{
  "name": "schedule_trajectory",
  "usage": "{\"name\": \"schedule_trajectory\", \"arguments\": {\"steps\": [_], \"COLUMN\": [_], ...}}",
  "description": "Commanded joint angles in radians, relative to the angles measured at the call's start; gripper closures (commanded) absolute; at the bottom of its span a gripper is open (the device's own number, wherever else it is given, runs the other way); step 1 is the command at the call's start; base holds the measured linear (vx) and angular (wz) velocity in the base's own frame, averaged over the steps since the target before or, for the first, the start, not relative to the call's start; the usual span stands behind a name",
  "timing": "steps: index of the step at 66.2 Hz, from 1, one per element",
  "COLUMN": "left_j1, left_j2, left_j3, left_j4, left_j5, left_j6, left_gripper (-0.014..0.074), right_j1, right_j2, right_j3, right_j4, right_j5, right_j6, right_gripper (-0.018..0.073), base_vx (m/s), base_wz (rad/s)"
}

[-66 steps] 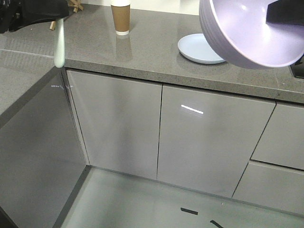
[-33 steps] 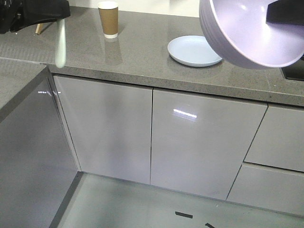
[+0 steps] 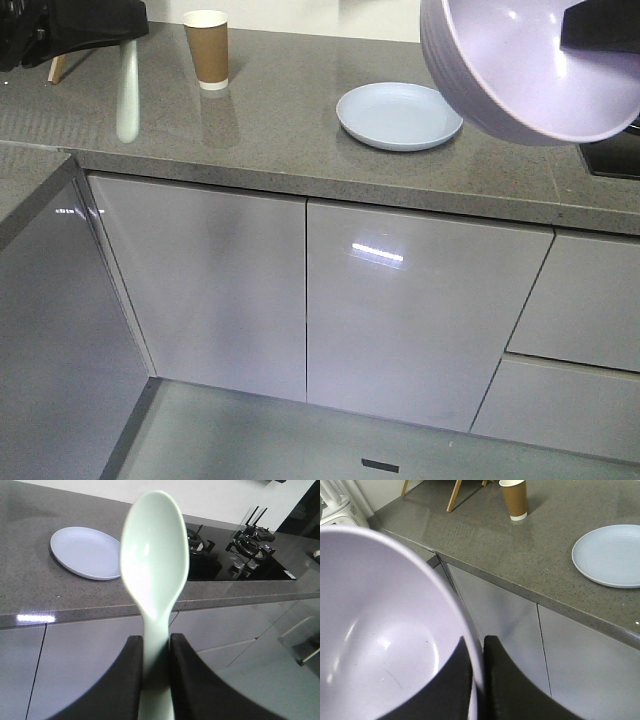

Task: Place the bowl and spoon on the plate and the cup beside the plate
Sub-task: 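Drive the base toward the counter with the pale blue plate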

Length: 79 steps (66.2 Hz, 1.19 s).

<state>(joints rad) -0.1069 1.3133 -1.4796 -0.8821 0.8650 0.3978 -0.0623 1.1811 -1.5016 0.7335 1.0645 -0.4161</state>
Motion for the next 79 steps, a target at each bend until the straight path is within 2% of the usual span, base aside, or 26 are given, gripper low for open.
{"name": "schedule_trajectory", "arguments": {"steps": [1, 79], "left_j1": [0.002, 0.002], "left_j2": [-0.029, -0.029], "left_j3": [-0.025, -0.025], "left_j4": [-0.056, -0.056], "left_j5": [-0.039, -0.039], "left_j6": [0.0, 0.0], "left_gripper": [0.0603, 0.0603], "right_j1": [-0.003, -0.003], "right_j2": [-0.021, -0.021], "right_j3": [-0.029, -0.029], "right_j4": [0.048, 0.048], "right_j5": [-0.053, -0.053], "right_j6": [-0.004, -0.004], "right_gripper": [0.057, 0.057], "base_vx": [0.08, 0.08], "base_wz": [0.0, -0.01]}}
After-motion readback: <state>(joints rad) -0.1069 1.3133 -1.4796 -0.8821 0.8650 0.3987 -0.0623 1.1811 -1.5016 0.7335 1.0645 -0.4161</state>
